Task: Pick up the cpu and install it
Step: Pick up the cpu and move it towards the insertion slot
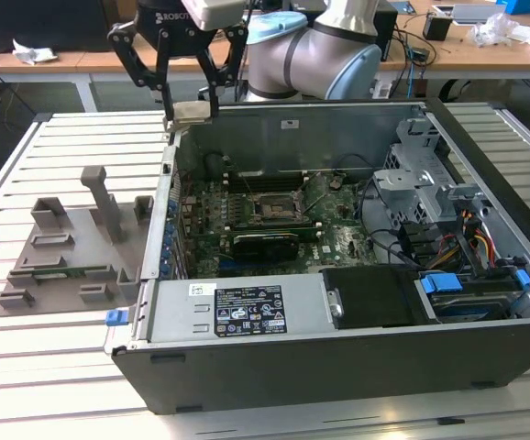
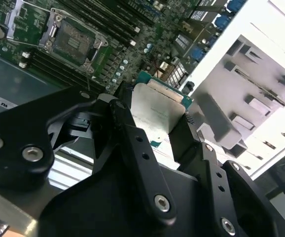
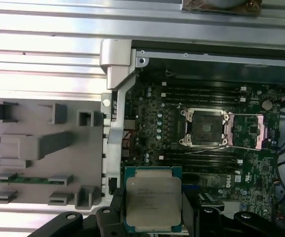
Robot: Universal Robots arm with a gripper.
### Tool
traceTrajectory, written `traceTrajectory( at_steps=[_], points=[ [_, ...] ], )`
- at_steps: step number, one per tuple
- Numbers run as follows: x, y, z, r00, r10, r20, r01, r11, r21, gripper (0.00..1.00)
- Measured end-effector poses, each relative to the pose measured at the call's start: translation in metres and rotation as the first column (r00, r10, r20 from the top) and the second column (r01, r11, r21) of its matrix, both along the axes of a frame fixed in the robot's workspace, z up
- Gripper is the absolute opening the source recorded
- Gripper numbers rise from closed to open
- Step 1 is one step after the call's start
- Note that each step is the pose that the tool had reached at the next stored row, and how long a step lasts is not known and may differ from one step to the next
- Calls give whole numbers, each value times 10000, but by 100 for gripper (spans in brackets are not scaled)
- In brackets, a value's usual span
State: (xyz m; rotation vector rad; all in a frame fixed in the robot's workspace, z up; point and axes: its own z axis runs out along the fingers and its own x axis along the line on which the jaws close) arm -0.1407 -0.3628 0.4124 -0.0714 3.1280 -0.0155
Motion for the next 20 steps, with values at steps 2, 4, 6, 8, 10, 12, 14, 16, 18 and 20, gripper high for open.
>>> traceTrajectory(
  at_steps=[2,4,6,8,10,12,14,16,18,20],
  points=[
    [61,34,-5,10000,0,-6,0,10000,-2,54],
    [161,82,-16,10000,1,-14,-1,10000,-4,54],
    [216,107,-21,10000,0,-18,0,10000,-4,54],
    [259,124,-29,10000,0,-21,0,10000,-3,54],
    [307,145,-37,10000,1,-26,-1,10000,-3,54],
    [344,169,-47,10000,1,-32,-1,10000,-4,54],
    [374,206,-66,10000,0,-38,0,10000,-9,54],
    [400,237,-94,10000,1,-45,-1,10000,-18,54],
    [429,267,-123,10000,1,-62,-1,10000,-25,54],
    [492,319,-175,10000,0,-88,0,10000,-32,54]
  ],
)
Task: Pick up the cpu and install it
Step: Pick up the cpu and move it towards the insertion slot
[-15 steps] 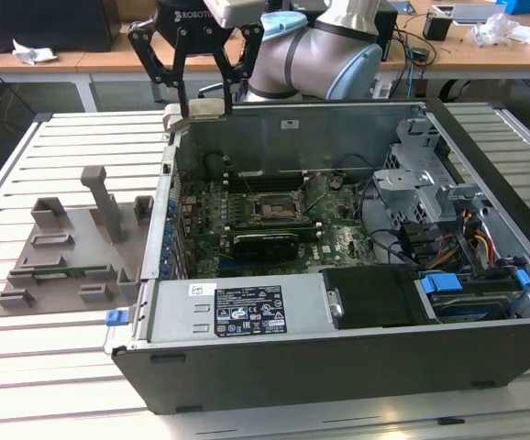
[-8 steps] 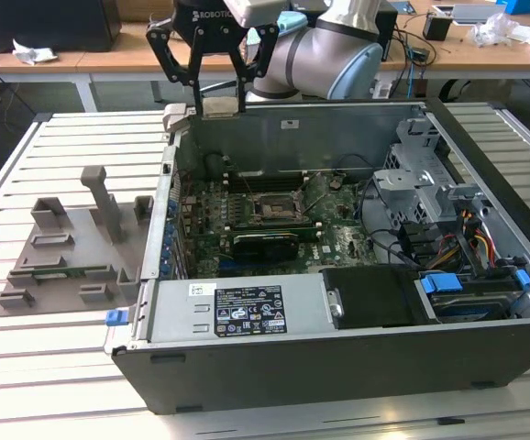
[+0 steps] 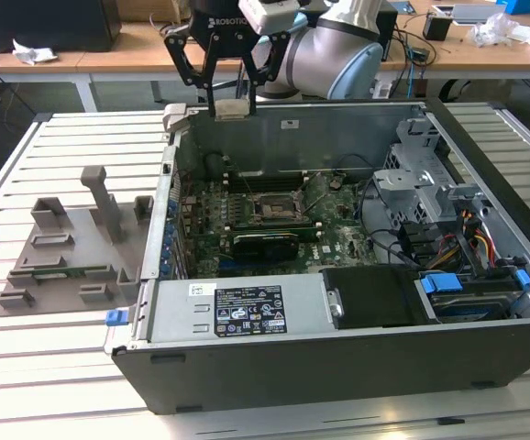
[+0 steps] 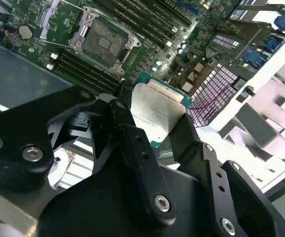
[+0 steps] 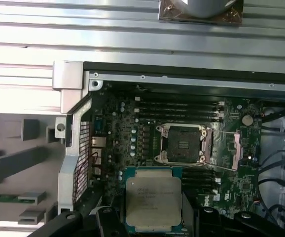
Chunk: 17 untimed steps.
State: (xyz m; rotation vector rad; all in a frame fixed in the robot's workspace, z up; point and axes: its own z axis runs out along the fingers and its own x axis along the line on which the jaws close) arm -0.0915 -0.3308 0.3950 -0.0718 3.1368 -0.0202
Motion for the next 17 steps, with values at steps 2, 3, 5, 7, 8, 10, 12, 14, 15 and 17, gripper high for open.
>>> traceTrajectory(
  at_steps=[2,3,5,7,8,10,12,14,15,17],
  points=[
    [80,40,-72,10000,0,-19,0,10000,0,54],
    [120,58,-102,10000,1,-23,-1,10000,-1,54],
    [147,69,-127,10000,1,-25,-1,10000,0,54],
    [157,74,-140,10000,1,-27,-1,10000,0,54],
    [163,77,-149,10000,0,-29,0,10000,-1,54],
    [178,89,-171,10000,1,-32,-1,10000,-2,54],
    [197,107,-193,10000,0,-37,0,10000,-6,54],
    [219,136,-247,10000,1,-42,-1,10000,-12,54],
    [227,144,-266,10000,1,-45,-1,10000,-16,54],
    [251,153,-308,10000,0,-52,0,10000,-25,54]
  ],
)
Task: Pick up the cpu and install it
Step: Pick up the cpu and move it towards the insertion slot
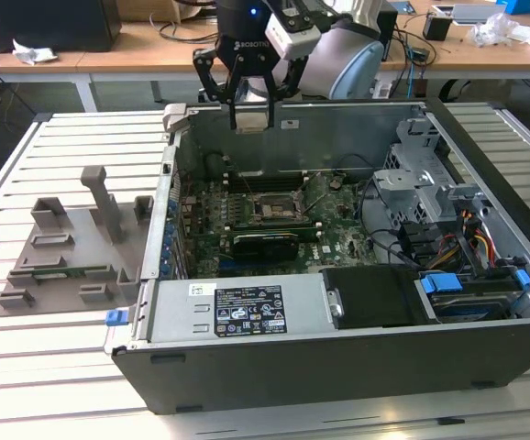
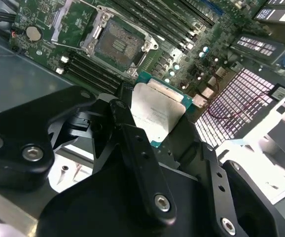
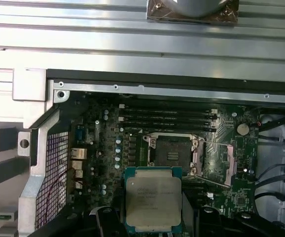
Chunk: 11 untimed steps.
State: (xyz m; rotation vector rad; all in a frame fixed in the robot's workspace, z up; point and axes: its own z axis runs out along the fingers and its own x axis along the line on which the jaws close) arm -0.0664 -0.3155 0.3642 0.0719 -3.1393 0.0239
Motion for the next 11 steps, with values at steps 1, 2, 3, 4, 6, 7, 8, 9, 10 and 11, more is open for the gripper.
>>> traceTrajectory(
  at_steps=[1,2,3,4,6,7,8,9,10,11],
  points=[
    [17,0,-18,10000,0,0,0,10000,0,54],
    [39,0,-31,10000,-2,-2,2,10000,0,54],
    [82,-1,-54,10000,0,-5,0,10000,1,54],
    [124,-12,-74,10000,0,-8,0,10000,-1,54],
    [164,-41,-109,10000,1,-8,-1,10000,-1,54],
    [170,-56,-120,10000,1,-9,-1,10000,-1,54],
    [173,-69,-128,10000,0,-9,0,10000,0,54],
    [173,-80,-133,10000,0,-10,0,10000,-1,54],
    [174,-103,-143,10000,0,-10,0,10000,-1,54],
    [174,-122,-151,10000,0,-10,0,10000,-1,54]
  ],
)
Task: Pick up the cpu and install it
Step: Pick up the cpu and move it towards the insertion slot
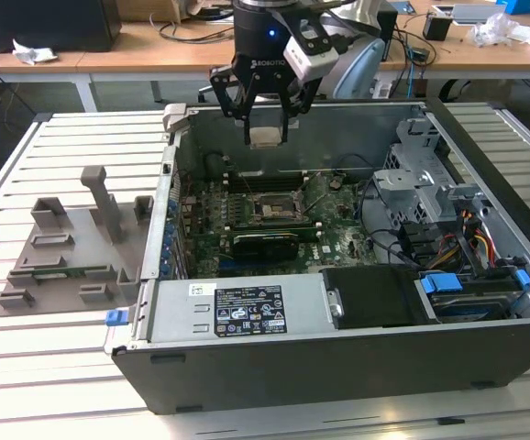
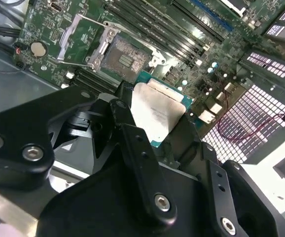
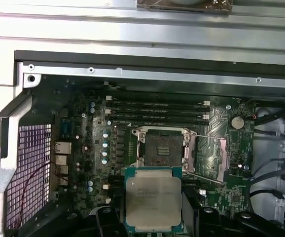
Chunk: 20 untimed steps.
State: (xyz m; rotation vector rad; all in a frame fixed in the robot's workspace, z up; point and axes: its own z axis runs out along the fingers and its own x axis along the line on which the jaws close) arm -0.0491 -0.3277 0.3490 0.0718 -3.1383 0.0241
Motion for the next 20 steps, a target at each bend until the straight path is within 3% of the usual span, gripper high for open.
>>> traceTrajectory(
  at_steps=[4,13,20],
  points=[
    [2,-54,-34,10000,1,0,-1,10000,2,54],
    [14,-121,-125,10000,1,-2,-1,10000,2,54],
    [170,-128,-172,10000,0,-14,0,10000,2,54]
  ],
)
